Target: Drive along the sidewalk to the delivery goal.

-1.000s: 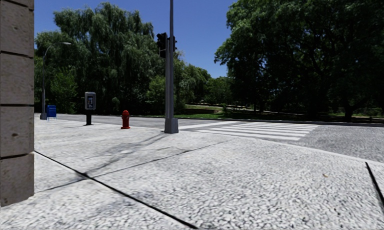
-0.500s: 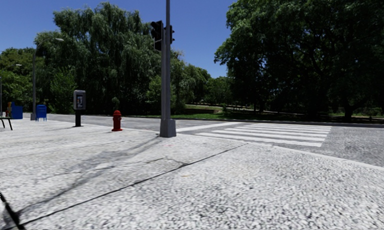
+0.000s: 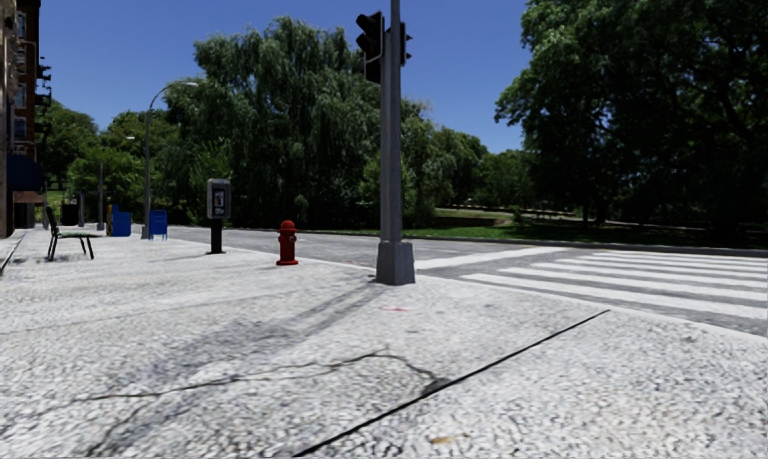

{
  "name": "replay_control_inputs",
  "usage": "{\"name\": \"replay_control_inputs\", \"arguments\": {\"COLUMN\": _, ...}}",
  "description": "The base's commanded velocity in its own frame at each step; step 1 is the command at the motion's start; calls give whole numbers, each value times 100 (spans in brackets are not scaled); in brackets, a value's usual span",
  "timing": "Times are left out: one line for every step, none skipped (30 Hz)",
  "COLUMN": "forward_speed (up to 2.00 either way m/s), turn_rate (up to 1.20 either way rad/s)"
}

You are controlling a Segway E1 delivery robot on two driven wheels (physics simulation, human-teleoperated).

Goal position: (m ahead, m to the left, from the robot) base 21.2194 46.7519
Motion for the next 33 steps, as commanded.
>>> {"name": "replay_control_inputs", "arguments": {"forward_speed": 183, "turn_rate": 120}}
{"name": "replay_control_inputs", "arguments": {"forward_speed": 183, "turn_rate": 120}}
{"name": "replay_control_inputs", "arguments": {"forward_speed": 183, "turn_rate": 120}}
{"name": "replay_control_inputs", "arguments": {"forward_speed": 183, "turn_rate": 120}}
{"name": "replay_control_inputs", "arguments": {"forward_speed": 183, "turn_rate": 116}}
{"name": "replay_control_inputs", "arguments": {"forward_speed": 183, "turn_rate": 105}}
{"name": "replay_control_inputs", "arguments": {"forward_speed": 183, "turn_rate": 92}}
{"name": "replay_control_inputs", "arguments": {"forward_speed": 183, "turn_rate": 67}}
{"name": "replay_control_inputs", "arguments": {"forward_speed": 183, "turn_rate": 41}}
{"name": "replay_control_inputs", "arguments": {"forward_speed": 183, "turn_rate": 17}}
{"name": "replay_control_inputs", "arguments": {"forward_speed": 183, "turn_rate": 17}}
{"name": "replay_control_inputs", "arguments": {"forward_speed": 183, "turn_rate": 2}}
{"name": "replay_control_inputs", "arguments": {"forward_speed": 183, "turn_rate": 0}}
{"name": "replay_control_inputs", "arguments": {"forward_speed": 183, "turn_rate": 0}}
{"name": "replay_control_inputs", "arguments": {"forward_speed": 183, "turn_rate": 0}}
{"name": "replay_control_inputs", "arguments": {"forward_speed": 183, "turn_rate": 0}}
{"name": "replay_control_inputs", "arguments": {"forward_speed": 183, "turn_rate": 0}}
{"name": "replay_control_inputs", "arguments": {"forward_speed": 183, "turn_rate": 0}}
{"name": "replay_control_inputs", "arguments": {"forward_speed": 183, "turn_rate": 0}}
{"name": "replay_control_inputs", "arguments": {"forward_speed": 183, "turn_rate": 0}}
{"name": "replay_control_inputs", "arguments": {"forward_speed": 183, "turn_rate": 0}}
{"name": "replay_control_inputs", "arguments": {"forward_speed": 183, "turn_rate": 0}}
{"name": "replay_control_inputs", "arguments": {"forward_speed": 183, "turn_rate": 0}}
{"name": "replay_control_inputs", "arguments": {"forward_speed": 183, "turn_rate": 0}}
{"name": "replay_control_inputs", "arguments": {"forward_speed": 183, "turn_rate": 0}}
{"name": "replay_control_inputs", "arguments": {"forward_speed": 184, "turn_rate": 0}}
{"name": "replay_control_inputs", "arguments": {"forward_speed": 185, "turn_rate": 0}}
{"name": "replay_control_inputs", "arguments": {"forward_speed": 188, "turn_rate": 0}}
{"name": "replay_control_inputs", "arguments": {"forward_speed": 191, "turn_rate": 0}}
{"name": "replay_control_inputs", "arguments": {"forward_speed": 191, "turn_rate": 0}}
{"name": "replay_control_inputs", "arguments": {"forward_speed": 195, "turn_rate": 0}}
{"name": "replay_control_inputs", "arguments": {"forward_speed": 200, "turn_rate": 0}}
{"name": "replay_control_inputs", "arguments": {"forward_speed": 200, "turn_rate": 0}}
